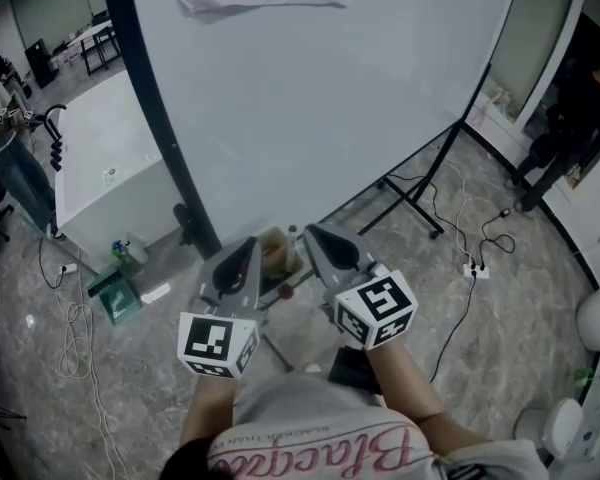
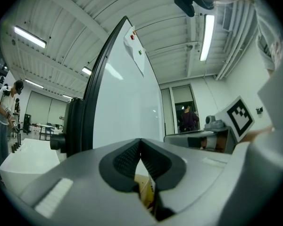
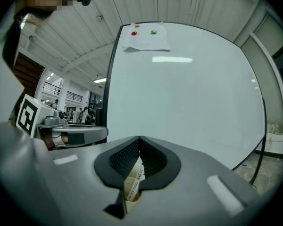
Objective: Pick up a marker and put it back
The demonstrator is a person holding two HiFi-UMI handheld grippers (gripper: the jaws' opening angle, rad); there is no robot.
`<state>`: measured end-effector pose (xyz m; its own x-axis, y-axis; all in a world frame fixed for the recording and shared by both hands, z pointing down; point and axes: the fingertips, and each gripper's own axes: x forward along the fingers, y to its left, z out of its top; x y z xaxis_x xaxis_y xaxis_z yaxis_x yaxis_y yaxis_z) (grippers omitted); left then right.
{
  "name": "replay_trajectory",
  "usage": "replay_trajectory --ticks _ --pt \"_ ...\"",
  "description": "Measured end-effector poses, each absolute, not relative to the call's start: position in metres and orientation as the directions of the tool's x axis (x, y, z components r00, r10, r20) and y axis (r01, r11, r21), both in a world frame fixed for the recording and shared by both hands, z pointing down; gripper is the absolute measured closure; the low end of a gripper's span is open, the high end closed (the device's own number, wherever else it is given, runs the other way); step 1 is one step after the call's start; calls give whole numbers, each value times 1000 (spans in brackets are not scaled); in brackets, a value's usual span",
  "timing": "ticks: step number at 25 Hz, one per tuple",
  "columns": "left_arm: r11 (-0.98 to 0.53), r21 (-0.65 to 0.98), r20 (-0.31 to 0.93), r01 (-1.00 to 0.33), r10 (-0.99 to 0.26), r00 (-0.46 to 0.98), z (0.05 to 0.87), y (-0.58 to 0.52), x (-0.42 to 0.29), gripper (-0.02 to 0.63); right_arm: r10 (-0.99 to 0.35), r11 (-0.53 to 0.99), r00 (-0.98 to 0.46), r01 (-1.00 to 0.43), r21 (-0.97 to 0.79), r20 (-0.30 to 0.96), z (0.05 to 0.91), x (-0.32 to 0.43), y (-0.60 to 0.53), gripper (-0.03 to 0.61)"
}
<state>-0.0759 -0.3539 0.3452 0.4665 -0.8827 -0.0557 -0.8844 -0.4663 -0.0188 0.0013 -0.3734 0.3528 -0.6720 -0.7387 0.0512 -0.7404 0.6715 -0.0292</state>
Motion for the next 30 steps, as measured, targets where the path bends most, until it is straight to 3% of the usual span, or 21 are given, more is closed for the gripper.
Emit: replay_trajectory --ticks 12,30 --pt "-490 -27 -69 -871 -869 490 338 -348 -76 614 -810 585 -584 -811 1 62 354 26 -362 578" --pt "-497 -16 -78 -868 -865 496 338 -349 -75 614 -789 614 -613 -786 67 40 347 10 -354 580"
